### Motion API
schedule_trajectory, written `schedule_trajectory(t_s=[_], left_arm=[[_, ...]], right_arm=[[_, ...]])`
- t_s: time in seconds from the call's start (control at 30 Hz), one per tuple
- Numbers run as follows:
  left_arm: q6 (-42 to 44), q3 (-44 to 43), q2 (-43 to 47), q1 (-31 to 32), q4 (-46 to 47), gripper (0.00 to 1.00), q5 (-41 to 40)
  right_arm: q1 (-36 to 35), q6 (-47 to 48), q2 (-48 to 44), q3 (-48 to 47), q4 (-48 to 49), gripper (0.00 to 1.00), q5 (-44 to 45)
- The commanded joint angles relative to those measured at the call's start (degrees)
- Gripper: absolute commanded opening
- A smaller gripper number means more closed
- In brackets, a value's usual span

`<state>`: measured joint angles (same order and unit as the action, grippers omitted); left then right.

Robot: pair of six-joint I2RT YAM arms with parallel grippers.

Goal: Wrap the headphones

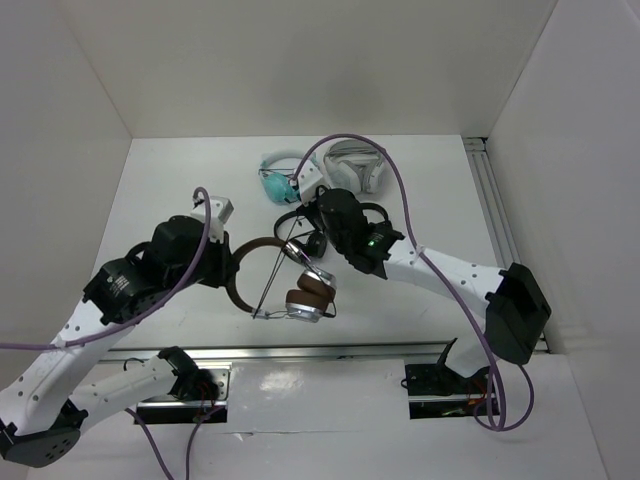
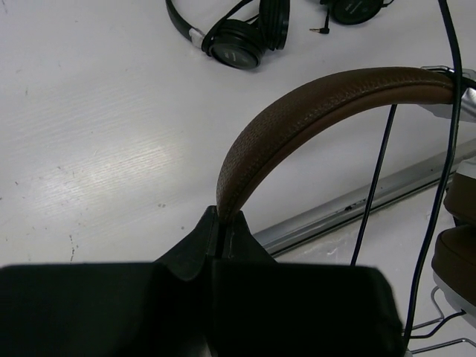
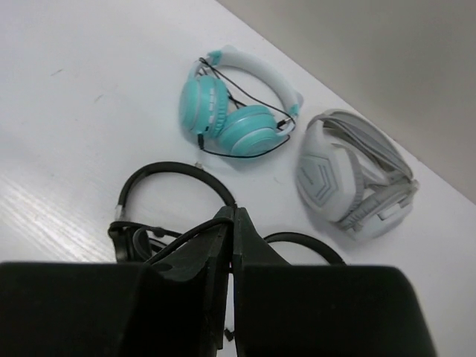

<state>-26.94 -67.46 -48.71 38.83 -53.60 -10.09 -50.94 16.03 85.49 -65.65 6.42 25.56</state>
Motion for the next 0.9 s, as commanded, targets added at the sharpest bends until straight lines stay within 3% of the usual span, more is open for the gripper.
schedule_trajectory(t_s=[0.0, 0.13, 0.27, 0.37, 0.53, 0.67, 0.87], left_arm=[[0.8, -4.1, 0.9, 0.3, -0.4, 0.0, 4.1], [-0.3, -6.4, 0.9, 0.3, -1.5, 0.0, 1.7], [-0.8, -8.0, 0.4, 0.3, -2.1, 0.0, 1.0], [-0.8, -9.4, -0.3, 0.3, -2.6, 0.0, 1.0], [-0.8, -11.5, -1.6, 0.3, -4.9, 0.0, -0.7], [-1.9, -12.0, -2.2, 0.3, -6.2, 0.0, -1.5], [-3.7, -13.3, -2.2, 0.3, -6.7, 0.0, -2.6]], right_arm=[[1.3, -2.4, -3.1, 1.2, 2.7, 0.08, -5.5], [1.8, -3.6, -3.1, 3.0, 2.2, 0.08, -9.6], [3.1, -7.8, -3.1, 4.6, 2.9, 0.08, -20.3], [3.7, -10.8, -3.1, 6.1, 5.5, 0.16, -25.0], [3.7, -15.4, -2.5, 8.0, 10.3, 0.2, -26.9], [3.7, -18.5, -1.4, 9.1, 15.3, 0.31, -29.4], [4.3, -22.9, 2.2, 9.7, 19.7, 0.33, -33.4]])
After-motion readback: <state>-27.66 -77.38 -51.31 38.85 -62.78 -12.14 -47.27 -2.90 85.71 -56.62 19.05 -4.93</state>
